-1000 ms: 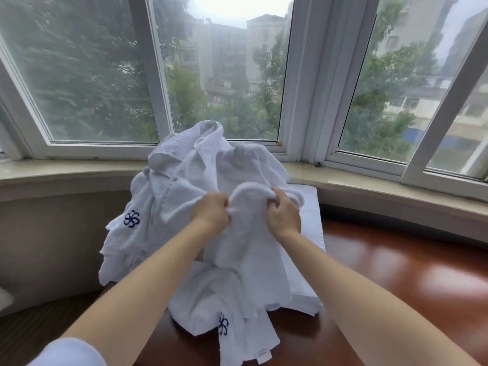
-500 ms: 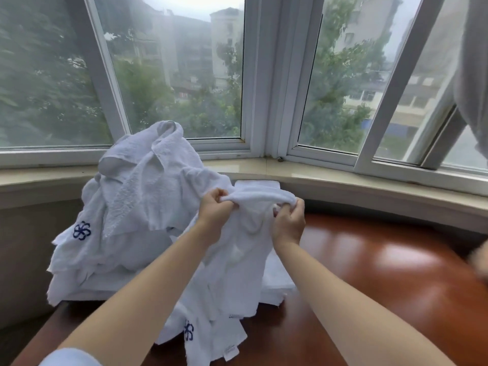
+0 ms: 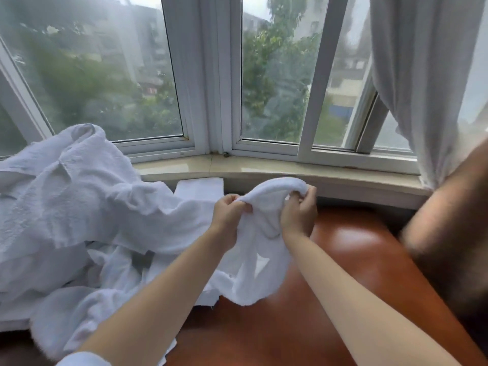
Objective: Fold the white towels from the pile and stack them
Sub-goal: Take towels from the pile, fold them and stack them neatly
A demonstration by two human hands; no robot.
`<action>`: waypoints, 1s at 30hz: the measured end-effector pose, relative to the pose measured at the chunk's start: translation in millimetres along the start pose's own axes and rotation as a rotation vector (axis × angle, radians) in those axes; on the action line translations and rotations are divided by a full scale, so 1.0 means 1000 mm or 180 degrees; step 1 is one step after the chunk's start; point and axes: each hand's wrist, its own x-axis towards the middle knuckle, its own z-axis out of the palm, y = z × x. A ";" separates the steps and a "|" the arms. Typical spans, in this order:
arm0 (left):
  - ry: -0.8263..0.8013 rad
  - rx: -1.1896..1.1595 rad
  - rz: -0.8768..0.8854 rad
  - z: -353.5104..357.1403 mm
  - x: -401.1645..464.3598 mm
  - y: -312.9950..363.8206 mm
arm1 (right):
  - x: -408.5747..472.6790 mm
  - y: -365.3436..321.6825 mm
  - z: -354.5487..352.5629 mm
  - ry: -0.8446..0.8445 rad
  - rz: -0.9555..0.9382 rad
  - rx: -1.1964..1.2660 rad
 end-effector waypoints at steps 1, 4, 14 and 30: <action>0.0008 0.0082 -0.0060 0.010 0.000 -0.007 | 0.008 0.007 -0.007 -0.0177 0.0201 -0.0197; 0.0096 0.0106 0.0073 0.036 0.003 -0.013 | 0.033 0.012 -0.022 -0.0598 0.0300 -0.0322; -0.0035 0.0441 0.1860 0.091 0.016 0.042 | 0.107 -0.025 -0.036 -0.1194 -0.0591 0.0452; -0.0503 0.3893 -0.0625 0.085 -0.035 -0.220 | 0.008 0.215 -0.162 -0.1013 0.2276 -0.1770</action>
